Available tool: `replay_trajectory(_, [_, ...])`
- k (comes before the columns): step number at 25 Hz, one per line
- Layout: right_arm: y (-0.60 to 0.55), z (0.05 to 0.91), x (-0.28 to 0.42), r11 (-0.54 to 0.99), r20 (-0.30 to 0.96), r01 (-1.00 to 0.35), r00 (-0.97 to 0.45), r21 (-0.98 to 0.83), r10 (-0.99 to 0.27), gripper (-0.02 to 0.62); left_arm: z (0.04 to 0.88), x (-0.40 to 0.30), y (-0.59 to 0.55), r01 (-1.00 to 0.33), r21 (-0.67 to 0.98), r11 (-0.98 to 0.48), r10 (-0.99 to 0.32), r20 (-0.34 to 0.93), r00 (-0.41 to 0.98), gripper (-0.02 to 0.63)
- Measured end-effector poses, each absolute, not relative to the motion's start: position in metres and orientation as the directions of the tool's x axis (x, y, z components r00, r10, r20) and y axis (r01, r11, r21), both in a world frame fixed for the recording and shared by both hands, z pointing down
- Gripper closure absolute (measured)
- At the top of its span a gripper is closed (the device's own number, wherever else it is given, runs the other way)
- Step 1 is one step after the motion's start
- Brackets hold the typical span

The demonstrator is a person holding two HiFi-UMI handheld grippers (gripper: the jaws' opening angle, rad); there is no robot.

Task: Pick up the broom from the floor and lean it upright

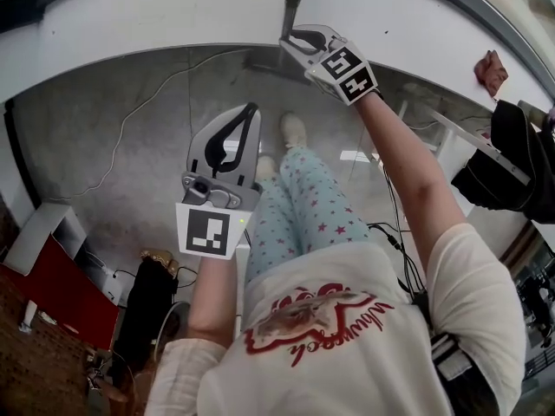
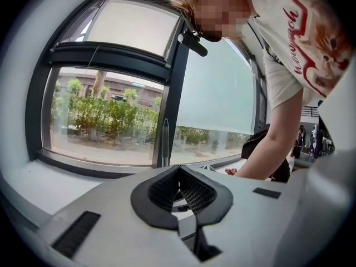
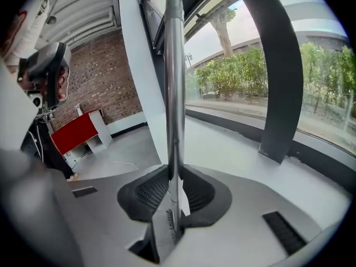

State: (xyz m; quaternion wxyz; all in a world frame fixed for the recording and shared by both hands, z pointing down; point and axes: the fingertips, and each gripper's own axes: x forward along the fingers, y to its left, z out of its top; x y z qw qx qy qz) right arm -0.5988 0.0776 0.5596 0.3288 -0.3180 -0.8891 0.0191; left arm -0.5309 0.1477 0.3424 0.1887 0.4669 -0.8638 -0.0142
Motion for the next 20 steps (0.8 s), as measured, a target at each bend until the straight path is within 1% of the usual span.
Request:
replay_trajectory(5, [0.087,0.555,-0.601,0.802,0.572,0.573,-0.606,-0.168,0.553,0.505,0.339,-0.532,0.152,-0.799,0.192,0.57,-0.808,0.31,-0.502,0.586])
replay_trajectory(9, [0.093,0.55,-0.6,0.817,0.557,0.547,-0.627,-0.184,0.545,0.499,0.336,-0.525,0.158,-0.798,0.193,0.571,-0.807,0.308,-0.504,0.586])
replay_trajectory(15, [0.091,0.537,-0.588,0.85,0.549,0.503,-0.672,-0.154,0.497,0.445,0.331,-0.507,0.175,-0.809,0.176,0.562,-0.812,0.305,-0.498,0.586])
replay_trajectory(20, [0.084,0.509,-0.566,0.897,0.489,0.429,-0.764,-0.104,0.422,0.43,0.325,-0.492,0.19,-0.808,0.167,0.565,-0.811,0.291,-0.507,0.586])
